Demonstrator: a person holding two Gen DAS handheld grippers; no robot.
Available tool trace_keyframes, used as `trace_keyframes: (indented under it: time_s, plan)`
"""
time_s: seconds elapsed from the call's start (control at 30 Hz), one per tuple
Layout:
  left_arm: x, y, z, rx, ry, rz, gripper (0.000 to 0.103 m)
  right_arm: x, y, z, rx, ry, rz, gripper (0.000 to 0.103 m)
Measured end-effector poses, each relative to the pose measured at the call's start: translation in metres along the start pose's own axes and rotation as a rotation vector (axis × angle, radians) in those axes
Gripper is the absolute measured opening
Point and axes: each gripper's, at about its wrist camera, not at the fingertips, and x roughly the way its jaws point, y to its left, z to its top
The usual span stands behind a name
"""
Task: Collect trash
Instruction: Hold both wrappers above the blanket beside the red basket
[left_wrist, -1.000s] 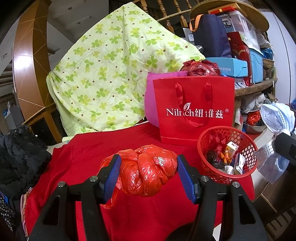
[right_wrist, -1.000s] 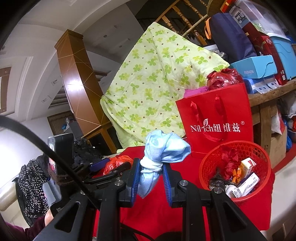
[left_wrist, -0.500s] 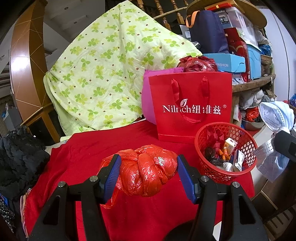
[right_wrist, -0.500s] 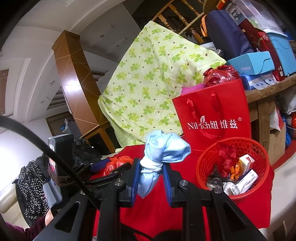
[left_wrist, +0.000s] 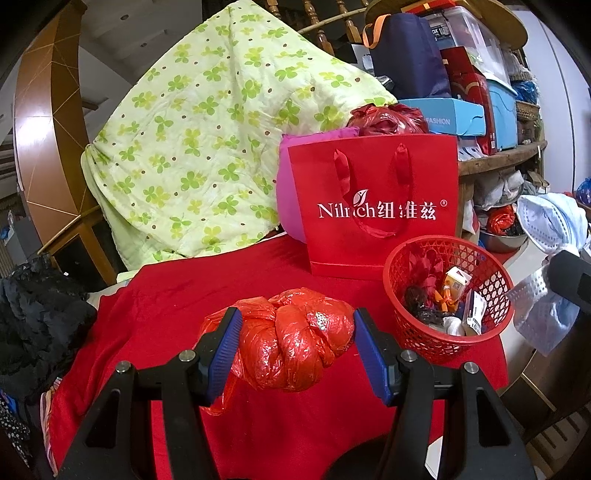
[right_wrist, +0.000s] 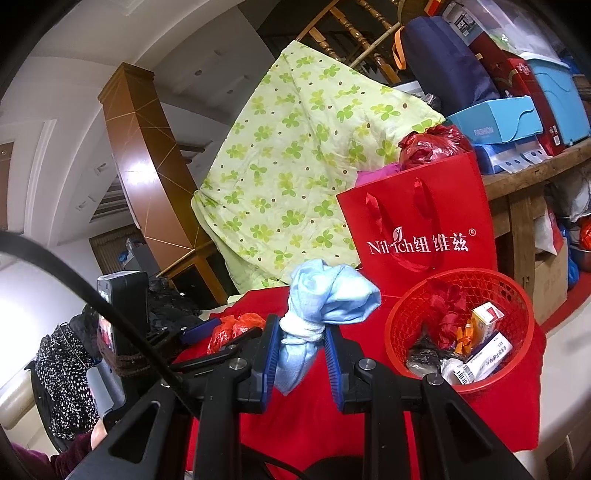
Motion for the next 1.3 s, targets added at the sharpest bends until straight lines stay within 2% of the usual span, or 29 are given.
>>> trace_keyframes:
  time_s: [1.3]
  plan:
    - [0.009,-0.023,-0.001,0.046,0.019,-0.026,0.064,-0.011,-0.019,-0.004,0.045,-0.007,-0.037,0.025]
